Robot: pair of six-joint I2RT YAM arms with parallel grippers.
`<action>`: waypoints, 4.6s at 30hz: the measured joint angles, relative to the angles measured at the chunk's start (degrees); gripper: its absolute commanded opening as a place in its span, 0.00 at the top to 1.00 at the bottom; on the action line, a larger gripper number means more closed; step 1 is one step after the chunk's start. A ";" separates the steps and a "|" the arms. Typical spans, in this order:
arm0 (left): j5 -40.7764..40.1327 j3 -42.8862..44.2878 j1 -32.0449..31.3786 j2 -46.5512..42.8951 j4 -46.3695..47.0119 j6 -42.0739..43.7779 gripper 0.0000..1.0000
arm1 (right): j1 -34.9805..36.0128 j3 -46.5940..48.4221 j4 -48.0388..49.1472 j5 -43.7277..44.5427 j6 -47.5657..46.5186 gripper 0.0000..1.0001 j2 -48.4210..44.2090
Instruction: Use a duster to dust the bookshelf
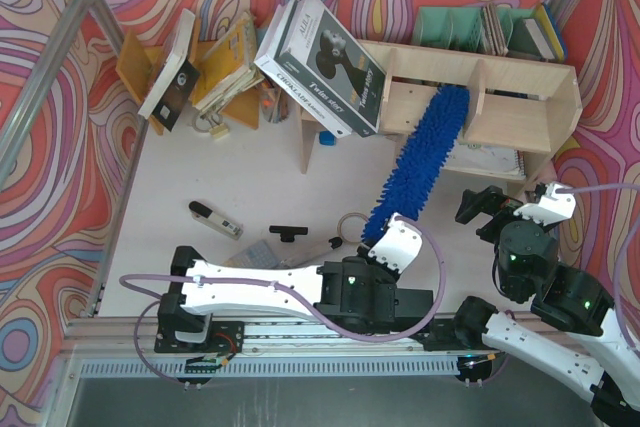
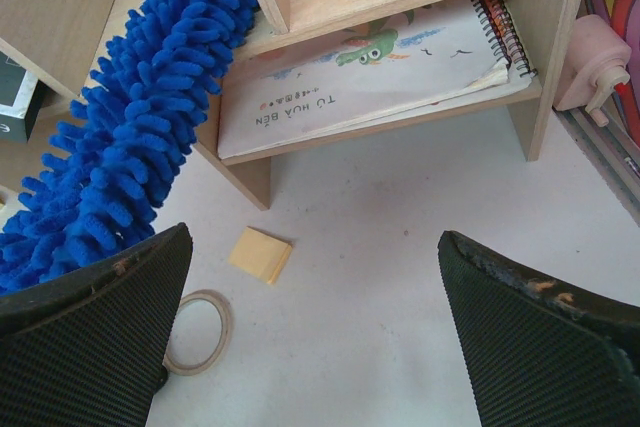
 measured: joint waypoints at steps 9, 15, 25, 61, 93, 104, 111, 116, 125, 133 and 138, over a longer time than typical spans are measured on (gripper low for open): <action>-4.79 -15.21 -0.48 -5.77 6.21 1.79 1.00 | 0.00 0.00 0.00 0.17 0.00 0.01 0.00; -10.27 -23.74 -2.99 -13.27 10.58 3.02 1.00 | 0.00 0.00 0.00 0.24 -0.02 0.01 0.04; -17.79 -29.75 -4.85 -19.30 26.64 18.99 1.00 | 0.00 0.66 -0.22 0.61 0.00 0.01 0.04; -1.95 -14.43 0.63 1.68 31.67 28.65 1.00 | 0.00 12.31 -0.31 4.79 -0.63 0.01 7.15; 5.95 -6.10 5.27 4.11 34.93 34.18 1.00 | 0.00 14.88 2.62 11.98 -1.97 0.01 -1.01; 3.56 -4.13 5.70 2.67 37.55 36.76 1.00 | 0.00 14.62 0.94 11.98 1.97 0.01 -0.35; 4.11 -0.22 7.37 2.89 37.20 36.57 1.00 | 0.00 14.56 -0.33 11.93 3.04 0.01 -0.35; 5.40 0.33 8.02 3.98 35.76 34.93 1.00 | 0.00 14.51 -0.48 11.93 3.30 0.01 -0.37; 9.90 -0.39 8.09 7.19 30.84 31.34 1.00 | 0.00 13.38 -0.90 11.93 4.28 0.01 -0.37; 6.93 -3.28 4.57 6.03 33.46 33.46 1.00 | 0.00 13.11 -1.73 11.93 5.03 0.01 -0.37; 4.44 -6.16 1.75 4.04 35.10 34.36 1.00 | 0.00 13.11 -2.29 11.93 5.81 0.01 -0.37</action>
